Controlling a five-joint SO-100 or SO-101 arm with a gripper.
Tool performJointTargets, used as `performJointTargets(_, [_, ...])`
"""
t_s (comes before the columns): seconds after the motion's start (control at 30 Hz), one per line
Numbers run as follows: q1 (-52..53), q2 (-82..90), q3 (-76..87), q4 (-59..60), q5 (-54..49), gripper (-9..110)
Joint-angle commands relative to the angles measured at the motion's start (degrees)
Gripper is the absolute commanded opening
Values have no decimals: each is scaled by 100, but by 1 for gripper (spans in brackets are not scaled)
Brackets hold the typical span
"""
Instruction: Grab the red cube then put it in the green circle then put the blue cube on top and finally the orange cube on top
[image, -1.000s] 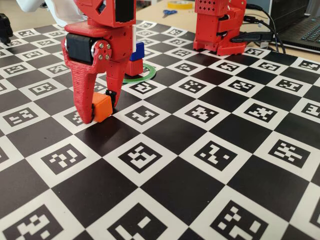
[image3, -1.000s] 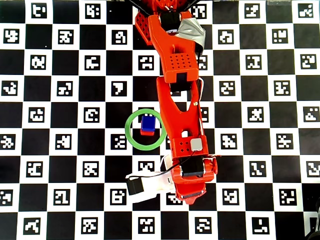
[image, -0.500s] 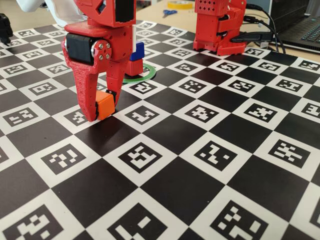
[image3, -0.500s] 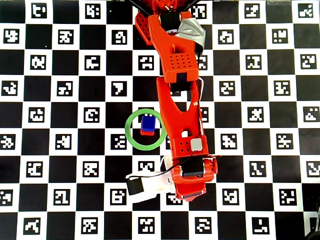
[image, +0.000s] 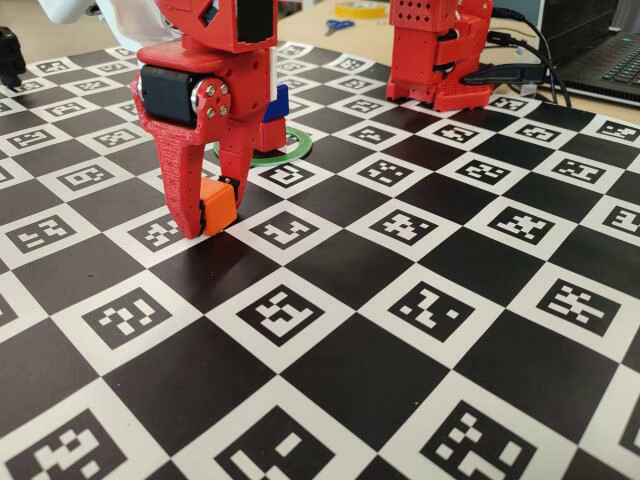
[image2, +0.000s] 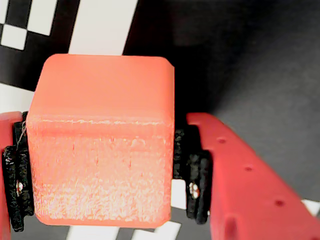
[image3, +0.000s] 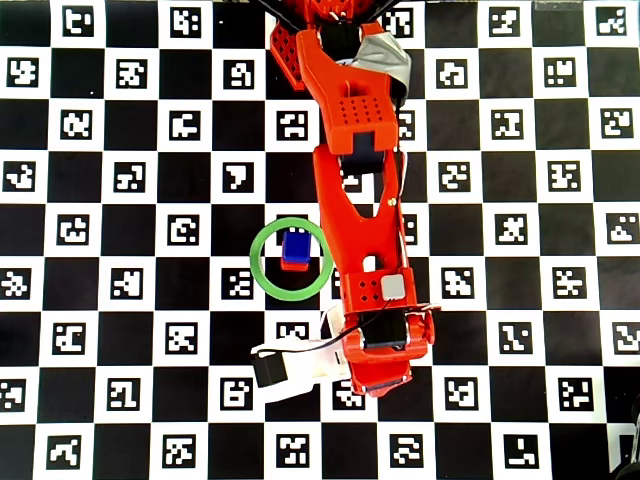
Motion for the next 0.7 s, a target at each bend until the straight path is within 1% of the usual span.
performJointTargets(0.0, [132,1318,352,-220,-9,11])
performJointTargets(0.4, [633,2786,1688,-396,79,11])
performJointTargets(0.67, [1011,3507,1986,-62,404,11])
